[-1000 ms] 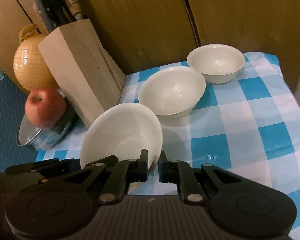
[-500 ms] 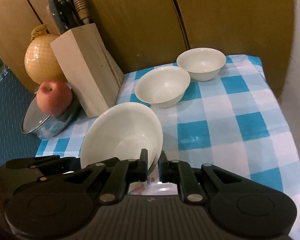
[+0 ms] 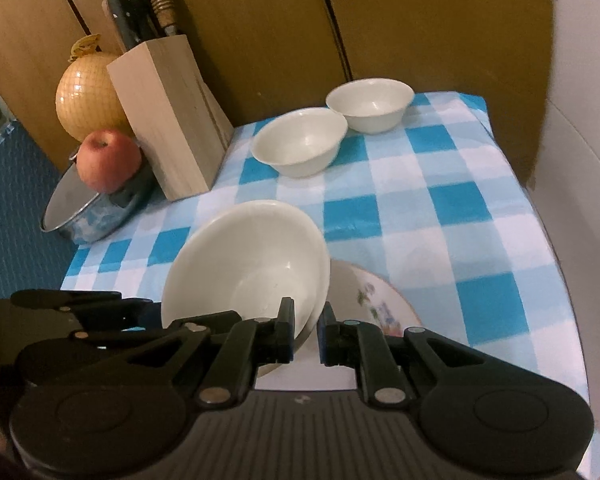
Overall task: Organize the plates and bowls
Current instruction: 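Lift and carry the cream-white bowl toward the floral plates with the right gripper, then lower the bowl onto the floral plates and open the right gripper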
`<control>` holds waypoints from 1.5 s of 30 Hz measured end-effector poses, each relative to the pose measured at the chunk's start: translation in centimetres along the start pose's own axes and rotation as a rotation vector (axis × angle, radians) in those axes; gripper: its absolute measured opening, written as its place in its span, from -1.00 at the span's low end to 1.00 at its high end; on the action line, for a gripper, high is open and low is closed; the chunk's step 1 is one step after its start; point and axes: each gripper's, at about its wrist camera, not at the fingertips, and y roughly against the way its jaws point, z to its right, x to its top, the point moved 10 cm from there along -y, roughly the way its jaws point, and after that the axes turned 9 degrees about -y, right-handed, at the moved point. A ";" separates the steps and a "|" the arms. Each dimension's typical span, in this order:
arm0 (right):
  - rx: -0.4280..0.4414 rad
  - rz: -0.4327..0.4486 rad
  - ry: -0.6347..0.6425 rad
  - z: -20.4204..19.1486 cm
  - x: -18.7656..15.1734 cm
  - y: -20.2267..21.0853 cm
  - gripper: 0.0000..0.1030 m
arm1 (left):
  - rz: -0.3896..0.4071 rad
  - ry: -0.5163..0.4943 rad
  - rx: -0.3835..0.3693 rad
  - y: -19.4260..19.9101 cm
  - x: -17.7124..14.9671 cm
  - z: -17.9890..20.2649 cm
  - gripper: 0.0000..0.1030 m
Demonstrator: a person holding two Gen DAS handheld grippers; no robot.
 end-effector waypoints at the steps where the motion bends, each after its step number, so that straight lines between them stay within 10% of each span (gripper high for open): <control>1: -0.004 -0.003 -0.003 0.2 -0.3 0.1 -0.80 | -0.005 -0.008 -0.004 0.0 -0.2 0.4 -0.33; 20: -0.016 -0.063 -0.012 1.2 -2.9 1.3 -0.69 | -0.082 -0.041 -0.070 -0.1 -2.5 2.8 -0.22; 45: -0.035 0.085 0.000 0.9 4.0 1.4 -0.49 | 0.018 0.105 0.021 1.7 1.8 -3.3 -0.07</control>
